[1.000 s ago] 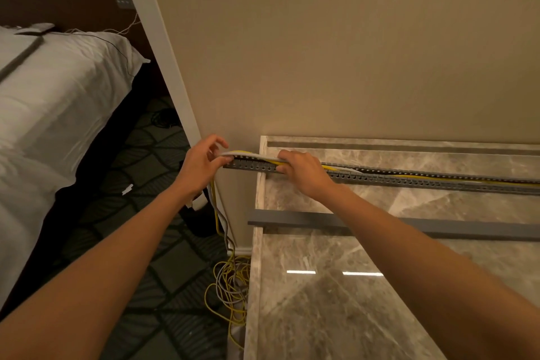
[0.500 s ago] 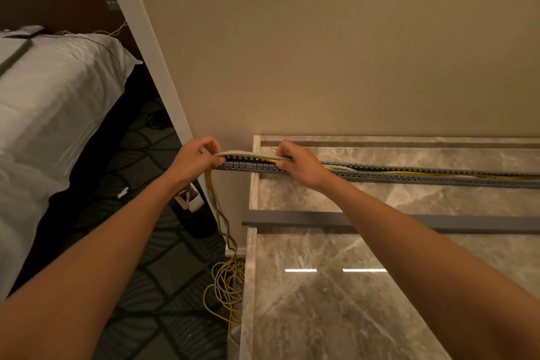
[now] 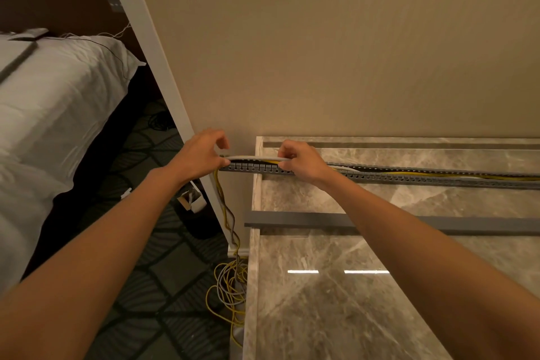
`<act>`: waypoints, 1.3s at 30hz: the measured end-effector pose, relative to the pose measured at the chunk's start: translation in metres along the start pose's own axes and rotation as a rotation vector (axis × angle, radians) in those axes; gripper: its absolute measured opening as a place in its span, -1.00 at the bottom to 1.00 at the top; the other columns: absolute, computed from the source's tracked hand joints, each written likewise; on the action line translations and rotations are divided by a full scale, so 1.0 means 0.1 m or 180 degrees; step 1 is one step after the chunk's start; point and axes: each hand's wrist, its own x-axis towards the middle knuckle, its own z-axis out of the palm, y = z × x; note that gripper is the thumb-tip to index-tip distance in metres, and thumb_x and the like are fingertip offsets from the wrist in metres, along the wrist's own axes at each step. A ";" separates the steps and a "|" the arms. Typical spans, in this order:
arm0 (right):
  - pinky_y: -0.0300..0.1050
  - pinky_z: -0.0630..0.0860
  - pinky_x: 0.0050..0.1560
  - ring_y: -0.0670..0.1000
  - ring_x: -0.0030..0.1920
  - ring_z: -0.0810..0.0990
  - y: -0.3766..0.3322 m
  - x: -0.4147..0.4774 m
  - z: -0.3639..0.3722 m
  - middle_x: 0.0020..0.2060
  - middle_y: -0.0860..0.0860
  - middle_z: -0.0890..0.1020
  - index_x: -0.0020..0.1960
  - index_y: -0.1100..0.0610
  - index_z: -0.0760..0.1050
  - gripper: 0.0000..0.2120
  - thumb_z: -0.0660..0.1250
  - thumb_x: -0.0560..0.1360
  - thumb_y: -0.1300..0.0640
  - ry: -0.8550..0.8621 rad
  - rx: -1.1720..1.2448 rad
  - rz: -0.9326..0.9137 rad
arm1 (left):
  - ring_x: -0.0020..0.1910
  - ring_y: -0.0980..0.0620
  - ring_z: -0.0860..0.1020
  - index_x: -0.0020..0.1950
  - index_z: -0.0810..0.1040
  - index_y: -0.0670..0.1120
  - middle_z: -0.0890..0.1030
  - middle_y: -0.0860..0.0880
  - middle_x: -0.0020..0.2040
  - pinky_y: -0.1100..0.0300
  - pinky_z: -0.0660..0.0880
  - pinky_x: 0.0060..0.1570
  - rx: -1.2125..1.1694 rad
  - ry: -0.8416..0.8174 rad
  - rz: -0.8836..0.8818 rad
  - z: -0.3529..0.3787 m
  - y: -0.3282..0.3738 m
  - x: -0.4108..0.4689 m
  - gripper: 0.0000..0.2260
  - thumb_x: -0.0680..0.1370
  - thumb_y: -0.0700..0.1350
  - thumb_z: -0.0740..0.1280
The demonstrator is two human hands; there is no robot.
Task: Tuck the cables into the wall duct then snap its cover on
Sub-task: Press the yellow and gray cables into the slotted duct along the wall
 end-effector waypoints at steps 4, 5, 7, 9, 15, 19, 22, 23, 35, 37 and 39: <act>-0.12 0.37 -0.11 0.07 -0.06 0.44 0.01 -0.02 -0.01 -0.07 0.12 0.53 -0.13 0.17 0.39 -0.87 0.25 0.52 0.35 -0.0142 -0.0047 -0.0075 | 0.07 -0.07 0.50 0.06 0.57 -0.18 0.53 -0.12 0.07 0.07 0.46 0.07 0.0551 -0.0068 0.0494 0.08 0.18 0.01 -0.86 0.53 -0.20 0.34; -0.10 0.36 -0.07 0.08 -0.04 0.45 0.01 -0.02 -0.02 -0.03 0.16 0.55 -0.12 0.16 0.38 -0.87 0.24 0.53 0.34 -0.0176 -0.0102 -0.0086 | 0.07 -0.08 0.50 0.05 0.58 -0.19 0.55 -0.14 0.06 0.06 0.45 0.06 0.0612 -0.0086 0.0508 0.10 0.20 0.01 -0.87 0.54 -0.21 0.32; -0.05 0.39 -0.02 0.11 0.00 0.48 0.02 -0.03 -0.04 0.09 0.23 0.58 -0.08 0.15 0.36 -0.88 0.22 0.54 0.34 -0.0218 -0.0144 -0.0066 | 0.05 -0.08 0.50 0.04 0.59 -0.20 0.58 -0.15 0.05 0.06 0.44 0.05 0.0688 -0.0060 0.0511 0.11 0.23 0.01 -0.87 0.55 -0.21 0.30; -0.07 0.42 -0.02 0.10 0.03 0.48 0.03 -0.04 -0.06 0.16 0.24 0.57 -0.04 0.16 0.34 -0.88 0.22 0.55 0.34 -0.0230 -0.0047 0.0003 | 0.04 -0.08 0.52 0.06 0.62 -0.19 0.60 -0.15 0.03 0.07 0.45 0.04 0.0724 -0.0094 0.0487 0.09 0.24 0.01 -0.85 0.54 -0.21 0.31; -0.16 0.39 -0.17 0.04 -0.07 0.47 0.00 0.02 -0.11 -0.10 0.13 0.55 -0.06 0.21 0.52 -0.89 0.37 0.46 0.36 -0.0082 0.0109 0.0222 | -0.09 -0.05 0.54 0.03 0.64 -0.18 0.65 -0.17 -0.01 0.11 0.46 -0.08 0.0792 -0.0348 0.0356 0.03 0.27 0.08 -0.87 0.52 -0.21 0.35; -0.21 0.41 -0.25 0.01 -0.16 0.48 0.02 0.04 -0.07 -0.23 0.06 0.55 -0.02 0.29 0.62 -0.84 0.44 0.40 0.37 0.0335 0.0657 0.0658 | -0.13 0.02 0.44 0.04 0.56 -0.16 0.60 -0.13 0.04 0.11 0.42 -0.10 0.1006 -0.0196 0.0320 0.09 0.33 0.06 -0.89 0.55 -0.18 0.29; -0.26 0.38 -0.31 -0.08 -0.32 0.45 0.06 0.02 -0.02 -0.33 0.02 0.51 -0.08 0.24 0.59 -0.89 0.40 0.42 0.38 0.0381 0.0731 0.0605 | 0.02 -0.09 0.51 0.08 0.53 -0.19 0.56 -0.13 0.10 0.06 0.46 0.01 0.0927 -0.0097 0.0420 0.17 0.50 0.04 -0.85 0.56 -0.17 0.27; -0.28 0.37 -0.32 -0.10 -0.35 0.43 0.07 0.00 -0.02 -0.36 0.00 0.50 -0.06 0.26 0.59 -0.90 0.39 0.44 0.39 0.0355 0.0711 0.0516 | 0.06 -0.11 0.51 0.08 0.54 -0.21 0.55 -0.15 0.11 0.04 0.46 0.02 0.0909 -0.0076 0.0447 0.21 0.56 0.04 -0.85 0.57 -0.18 0.26; -0.33 0.34 -0.37 -0.13 -0.33 0.44 0.23 -0.06 -0.26 -0.37 -0.07 0.46 0.04 0.33 0.59 -0.85 0.36 0.48 0.35 0.0323 0.0211 0.0376 | 0.06 -0.21 0.52 -0.01 0.58 -0.30 0.57 -0.24 0.08 -0.01 0.47 -0.02 0.1345 0.0069 0.0513 0.36 0.72 0.04 -0.86 0.53 -0.34 0.23; -0.33 0.34 -0.37 -0.12 -0.34 0.43 0.22 -0.04 -0.25 -0.37 -0.06 0.46 0.02 0.33 0.60 -0.86 0.37 0.47 0.37 0.0337 0.0202 0.0463 | 0.09 -0.19 0.53 0.06 0.58 -0.28 0.56 -0.22 0.12 0.01 0.47 0.01 0.1588 0.0003 0.0525 0.36 0.76 0.03 -0.83 0.54 -0.33 0.23; -0.29 0.38 -0.33 -0.01 -0.24 0.49 0.22 -0.03 -0.23 -0.34 0.00 0.48 0.00 0.34 0.60 -0.86 0.37 0.45 0.40 0.0369 0.0227 0.0533 | 0.11 -0.17 0.53 0.12 0.57 -0.27 0.55 -0.21 0.15 0.03 0.47 0.02 0.1724 -0.0051 0.0589 0.37 0.78 0.03 -0.80 0.55 -0.30 0.23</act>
